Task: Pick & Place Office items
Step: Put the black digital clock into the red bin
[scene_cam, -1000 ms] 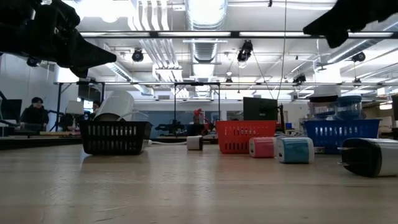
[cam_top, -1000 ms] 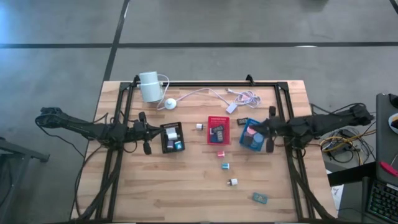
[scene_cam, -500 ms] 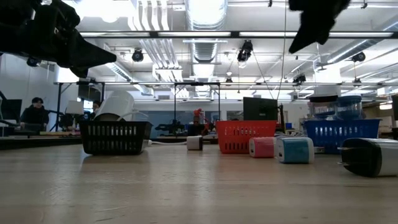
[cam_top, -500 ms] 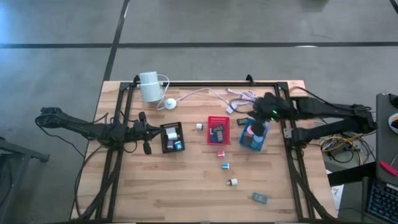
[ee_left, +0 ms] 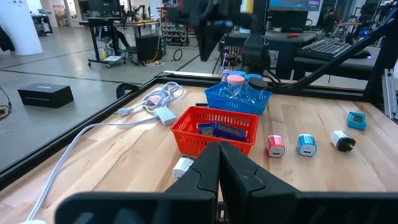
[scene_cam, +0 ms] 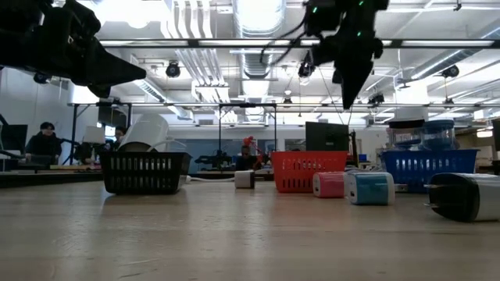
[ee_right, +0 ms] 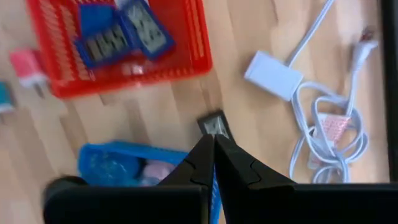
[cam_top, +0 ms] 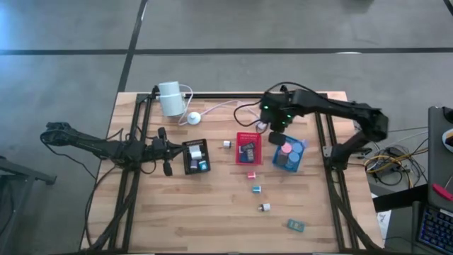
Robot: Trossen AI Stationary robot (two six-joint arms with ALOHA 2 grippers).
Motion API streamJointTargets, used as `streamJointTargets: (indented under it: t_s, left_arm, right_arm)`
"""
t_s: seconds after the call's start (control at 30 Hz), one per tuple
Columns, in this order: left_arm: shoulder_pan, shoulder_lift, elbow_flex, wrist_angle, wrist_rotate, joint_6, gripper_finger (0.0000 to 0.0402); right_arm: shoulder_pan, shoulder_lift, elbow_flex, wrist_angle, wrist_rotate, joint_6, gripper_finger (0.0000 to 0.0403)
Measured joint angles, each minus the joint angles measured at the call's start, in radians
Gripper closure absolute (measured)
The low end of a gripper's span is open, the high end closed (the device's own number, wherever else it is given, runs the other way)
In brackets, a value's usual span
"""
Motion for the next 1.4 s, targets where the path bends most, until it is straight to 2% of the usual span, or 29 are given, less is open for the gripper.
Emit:
streamJointTargets:
  t_s: [0.13, 0.27, 0.47, 0.7, 0.9, 1.1, 1.23, 1.4]
  left_arm:
    - [0.000, 0.000, 0.000, -0.002, 0.000, 0.000, 0.0388]
    - [0.000, 0.000, 0.000, -0.012, 0.000, 0.000, 0.0388]
    - [0.000, 0.000, 0.000, -0.027, 0.000, 0.000, 0.0388]
    - [0.000, 0.000, 0.000, -0.029, 0.000, 0.000, 0.0388]
    - [0.000, 0.000, 0.000, -0.029, 0.000, 0.000, 0.0388]
    - [0.000, 0.000, 0.000, -0.029, 0.000, 0.000, 0.0388]
    - [0.000, 0.000, 0.000, -0.029, 0.000, 0.000, 0.0388]
    - [0.000, 0.000, 0.000, -0.029, 0.000, 0.000, 0.0388]
  right_arm:
    - [-0.013, 0.120, 0.036, -0.085, 0.001, -0.084, 0.0388]
    - [-0.011, 0.203, 0.032, -0.096, -0.005, -0.126, 0.0358]
    - [-0.012, 0.286, 0.034, -0.066, -0.006, -0.135, 0.0279]
    - [-0.020, 0.321, 0.032, -0.058, 0.004, -0.159, 0.0182]
    - [-0.021, 0.338, 0.015, -0.017, 0.046, -0.155, 0.0125]
    - [-0.020, 0.338, -0.022, 0.020, 0.052, -0.147, 0.0099]
    - [-0.020, 0.338, -0.055, 0.043, 0.098, -0.164, 0.0097]
    - [-0.020, 0.338, -0.076, 0.101, 0.098, -0.171, 0.0097]
